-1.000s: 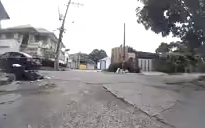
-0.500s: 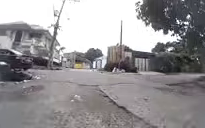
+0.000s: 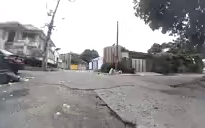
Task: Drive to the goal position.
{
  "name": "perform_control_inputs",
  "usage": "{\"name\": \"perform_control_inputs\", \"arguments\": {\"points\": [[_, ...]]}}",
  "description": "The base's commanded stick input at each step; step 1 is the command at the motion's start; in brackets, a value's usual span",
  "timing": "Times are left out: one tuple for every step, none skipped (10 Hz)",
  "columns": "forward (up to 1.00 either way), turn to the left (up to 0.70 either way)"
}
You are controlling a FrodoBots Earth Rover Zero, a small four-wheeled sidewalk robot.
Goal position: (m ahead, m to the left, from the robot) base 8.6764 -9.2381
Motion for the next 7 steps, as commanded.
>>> {"name": "perform_control_inputs", "arguments": {"points": [[1.00, -0.40], [1.00, -0.40], [1.00, -0.40], [1.00, -0.14], [1.00, 0.00], [1.00, 0.00], [1.00, 0.00]]}}
